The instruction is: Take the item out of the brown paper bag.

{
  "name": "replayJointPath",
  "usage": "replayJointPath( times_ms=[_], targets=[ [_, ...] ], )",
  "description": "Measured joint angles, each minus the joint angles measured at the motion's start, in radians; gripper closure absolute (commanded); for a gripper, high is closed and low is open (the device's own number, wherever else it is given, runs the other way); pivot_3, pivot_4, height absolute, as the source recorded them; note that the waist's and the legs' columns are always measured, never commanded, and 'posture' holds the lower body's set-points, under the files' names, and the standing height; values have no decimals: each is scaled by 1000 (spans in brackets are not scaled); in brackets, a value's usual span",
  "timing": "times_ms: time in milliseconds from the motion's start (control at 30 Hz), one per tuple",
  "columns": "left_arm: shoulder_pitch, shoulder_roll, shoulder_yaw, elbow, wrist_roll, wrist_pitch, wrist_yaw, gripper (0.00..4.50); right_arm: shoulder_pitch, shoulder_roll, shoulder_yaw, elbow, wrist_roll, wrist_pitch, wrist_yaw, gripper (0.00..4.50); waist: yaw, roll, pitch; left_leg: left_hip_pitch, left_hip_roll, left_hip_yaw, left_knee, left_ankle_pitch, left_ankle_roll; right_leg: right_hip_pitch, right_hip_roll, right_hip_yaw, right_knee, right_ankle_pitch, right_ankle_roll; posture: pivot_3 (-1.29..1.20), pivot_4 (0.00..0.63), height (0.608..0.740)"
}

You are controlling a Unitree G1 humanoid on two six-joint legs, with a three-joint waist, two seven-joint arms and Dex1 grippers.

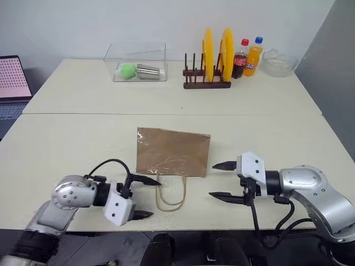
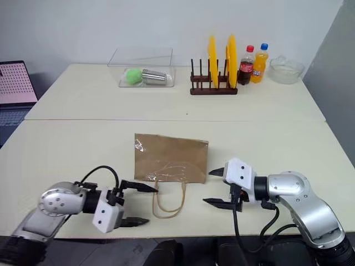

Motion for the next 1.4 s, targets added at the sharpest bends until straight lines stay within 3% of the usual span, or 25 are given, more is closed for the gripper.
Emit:
replayJointPath(
  times_ms=[133,233,567,633,800,1033,1133,1233,1400],
  targets=[
    [-29,-28,-32,48,3,-48,24,0,7,-18,-1,-15,21,11,-19,687,0,0,0,0,0,0,0,0,0,1,0,0,0,0,1,0,150,740],
    [-49,-31,-56,66,3,-68,27,613,12,-37,-2,-16,28,15,-31,639,0,0,0,2,0,-1,0,0,0,3,0,0,0,0,1,0,150,740],
    [-95,-57,-135,171,9,-113,41,3998,21,-57,-7,-17,63,16,-49,639,0,0,-1,2,0,-2,0,0,0,4,0,-1,-1,0,1,0,150,740],
    [-103,-57,-138,175,4,-111,44,4455,20,-63,-7,-17,69,17,-55,639,0,0,-1,2,0,-3,0,0,0,4,0,-2,-1,0,1,0,150,740],
    [-105,-59,-138,95,-81,68,45,4455,20,-80,-6,-26,82,11,-57,639,-1,0,-1,2,0,-3,0,0,0,4,0,-2,-1,0,1,0,150,740],
    [-142,-55,-98,-227,-363,722,121,4455,36,-127,45,-35,44,-113,-25,639,-2,0,-1,2,0,-5,1,0,0,5,1,-3,-1,0,1,0,150,740],
    [-159,-15,-72,-308,-455,919,113,4455,39,-141,64,-36,26,-148,-9,639,-4,0,0,2,0,-5,1,0,0,5,1,-3,-1,0,1,0,150,740],
    [-158,26,-59,-344,-484,1014,72,4455,39,-149,64,-36,20,-157,-7,639,-5,0,0,2,0,-5,1,0,0,5,2,-3,-1,0,1,0,150,740],
    [-92,80,-57,-344,-409,973,-6,4455,17,-144,68,-36,21,-151,-10,639,-3,0,0,2,0,-5,0,0,0,5,2,-2,-2,0,1,0,150,740]
  ],
)
